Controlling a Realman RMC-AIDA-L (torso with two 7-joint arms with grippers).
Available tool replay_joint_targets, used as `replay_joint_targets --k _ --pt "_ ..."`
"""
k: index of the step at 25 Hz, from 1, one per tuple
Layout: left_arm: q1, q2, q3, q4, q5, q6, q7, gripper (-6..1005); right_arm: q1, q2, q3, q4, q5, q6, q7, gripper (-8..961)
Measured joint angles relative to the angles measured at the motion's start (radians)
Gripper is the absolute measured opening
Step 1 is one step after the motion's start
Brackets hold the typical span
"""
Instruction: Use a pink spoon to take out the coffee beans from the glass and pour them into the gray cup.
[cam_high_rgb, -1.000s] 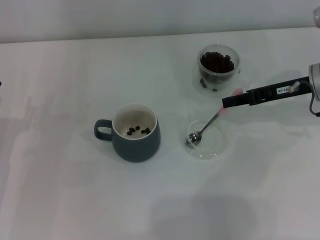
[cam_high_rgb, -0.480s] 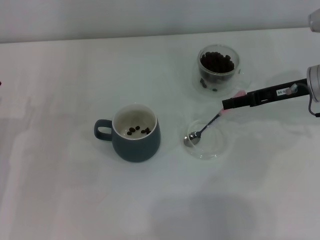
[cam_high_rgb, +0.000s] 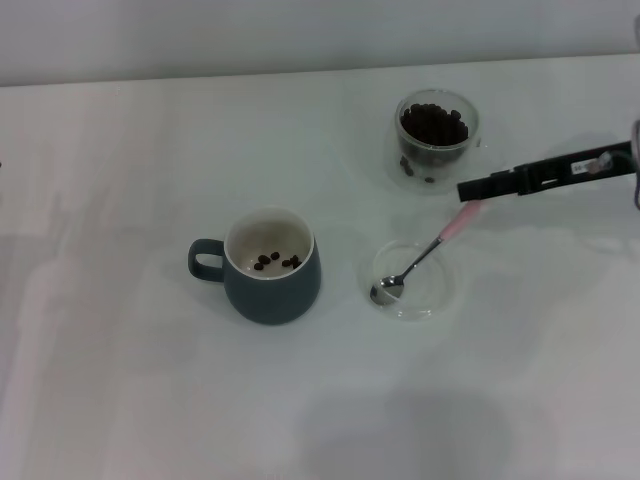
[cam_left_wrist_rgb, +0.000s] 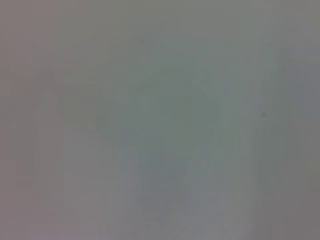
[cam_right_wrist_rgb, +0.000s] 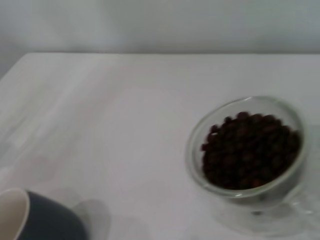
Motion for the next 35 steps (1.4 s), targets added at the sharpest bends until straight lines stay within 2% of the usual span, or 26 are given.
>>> replay_joint_targets --k 3,6,8,11,14,15,16,19,21,24,27,29,32,35 --pt "0.0 0.0 0.0 0.0 -0.004 0.0 -0.001 772 -0.009 -0.016 0.005 -0.012 0.003 -0.016 -0.002 739" --pt "0.0 0.0 0.0 0.0 -0.004 0.0 -0.001 773 -0.025 -0.021 0.037 -0.042 0.006 -0.023 -0.005 824" --pt "0.0 0.0 0.0 0.001 -0.005 0.0 -0.001 773 -0.034 -0.021 0.061 -0.061 0.006 -0.023 -0.008 821" --pt "0.0 0.0 0.0 0.0 -0.007 -0.001 -0.001 773 -0.067 -0.01 0.172 -0.127 0.011 -0.044 -0.042 816" --pt "0.001 0.0 0.0 0.0 -0.014 -0.005 -0.001 773 -0.086 0.023 0.332 -0.152 0.05 -0.144 -0.166 814" --pt "0.0 0.0 0.0 0.0 -0.023 -0.009 -0.001 773 -0.091 0.041 0.371 -0.151 0.084 -0.198 -0.244 814" --pt "0.0 0.0 0.0 0.0 -0.026 -0.01 -0.002 773 -0.096 0.056 0.393 -0.148 0.117 -0.247 -0.316 814" --pt "-0.001 0.0 0.0 0.0 -0.033 -0.01 -0.005 773 -0.109 0.123 0.411 -0.144 0.24 -0.442 -0.564 815" --pt "-0.002 0.001 0.0 0.0 -0.04 -0.011 -0.006 773 -0.107 0.149 0.408 -0.114 0.345 -0.548 -0.747 815" --pt "-0.002 0.0 0.0 0.002 -0.047 -0.012 -0.007 773 -0.078 0.146 0.413 0.05 0.594 -0.598 -1.107 815" --pt "0.001 -0.001 0.0 0.002 -0.047 -0.015 -0.008 773 -0.054 0.146 0.416 0.176 0.851 -0.589 -1.447 814" --pt "0.0 -0.001 0.0 0.005 -0.048 -0.025 -0.009 773 -0.048 0.149 0.413 0.228 0.968 -0.564 -1.624 814" --pt "-0.002 -0.001 0.0 0.009 -0.047 -0.037 -0.009 773 -0.038 0.149 0.416 0.282 1.022 -0.542 -1.753 814" --pt "-0.003 -0.002 0.0 0.01 -0.047 -0.047 -0.009 773 -0.033 0.149 0.424 0.302 1.033 -0.536 -1.755 814"
